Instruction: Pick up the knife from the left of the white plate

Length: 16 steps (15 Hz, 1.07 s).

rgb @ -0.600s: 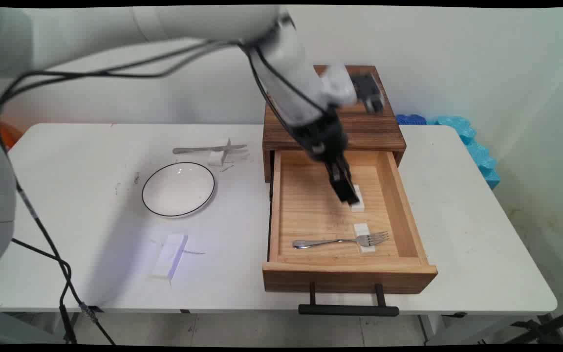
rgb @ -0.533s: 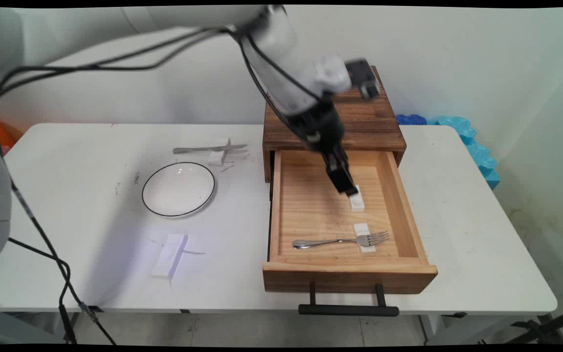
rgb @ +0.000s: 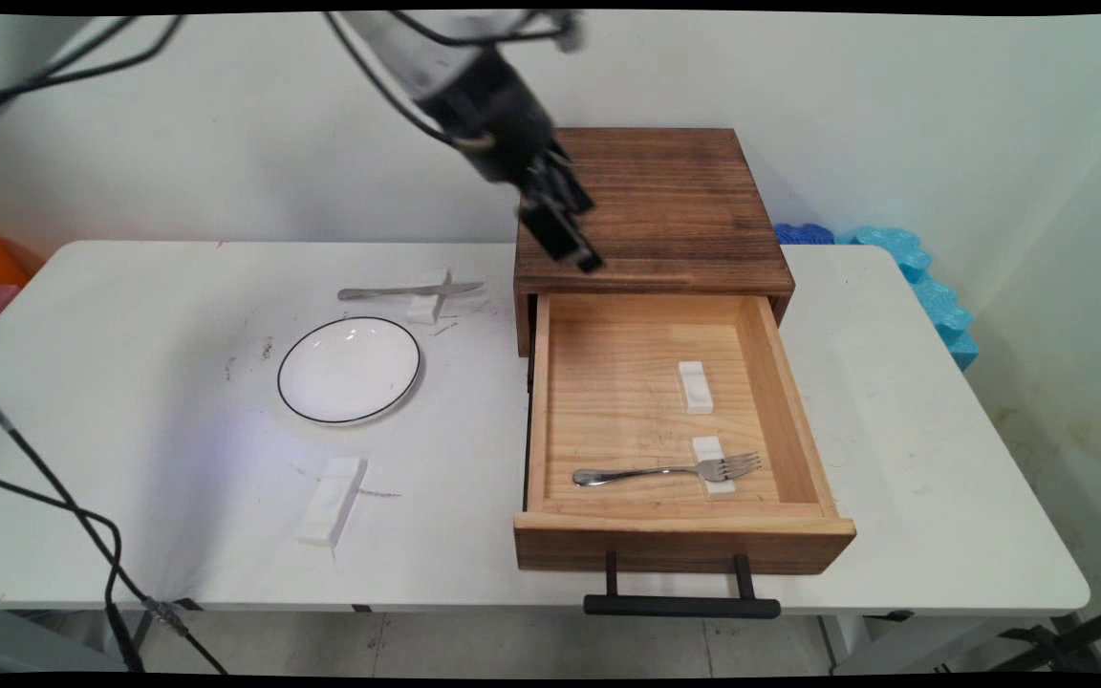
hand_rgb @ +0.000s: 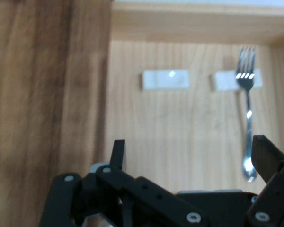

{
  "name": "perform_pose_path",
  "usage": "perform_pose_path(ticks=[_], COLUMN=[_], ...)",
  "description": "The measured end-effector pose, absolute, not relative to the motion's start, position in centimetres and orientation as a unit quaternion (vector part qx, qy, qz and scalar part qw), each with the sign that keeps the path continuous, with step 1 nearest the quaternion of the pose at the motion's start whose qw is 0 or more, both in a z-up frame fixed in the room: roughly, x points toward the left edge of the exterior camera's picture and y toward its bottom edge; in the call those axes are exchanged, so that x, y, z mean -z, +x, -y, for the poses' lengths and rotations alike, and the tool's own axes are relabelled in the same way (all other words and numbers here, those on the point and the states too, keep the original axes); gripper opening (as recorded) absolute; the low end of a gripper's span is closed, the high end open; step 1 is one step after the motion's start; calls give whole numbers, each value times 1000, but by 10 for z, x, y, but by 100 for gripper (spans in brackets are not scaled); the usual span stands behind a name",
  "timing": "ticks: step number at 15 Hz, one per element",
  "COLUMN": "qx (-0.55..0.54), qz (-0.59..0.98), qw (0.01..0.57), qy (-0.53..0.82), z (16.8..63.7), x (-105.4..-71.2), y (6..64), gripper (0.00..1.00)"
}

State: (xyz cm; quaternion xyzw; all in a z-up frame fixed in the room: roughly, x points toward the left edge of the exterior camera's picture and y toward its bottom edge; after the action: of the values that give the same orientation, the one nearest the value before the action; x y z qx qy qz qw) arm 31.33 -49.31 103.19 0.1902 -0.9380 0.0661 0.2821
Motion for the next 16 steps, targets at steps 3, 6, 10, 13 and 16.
perform_pose_path(ticks=[3, 6, 10, 13, 16], qx=[-74, -83, -90, -92, -92], qz=[939, 944, 950, 955, 959], qw=[280, 259, 225, 201, 170], qy=[186, 188, 195, 200, 206], z=[504, 519, 535, 547, 561], x=[-1032, -1019, -996, -977, -951], y=[375, 435, 491, 519, 540], gripper=[100, 100, 100, 100, 100])
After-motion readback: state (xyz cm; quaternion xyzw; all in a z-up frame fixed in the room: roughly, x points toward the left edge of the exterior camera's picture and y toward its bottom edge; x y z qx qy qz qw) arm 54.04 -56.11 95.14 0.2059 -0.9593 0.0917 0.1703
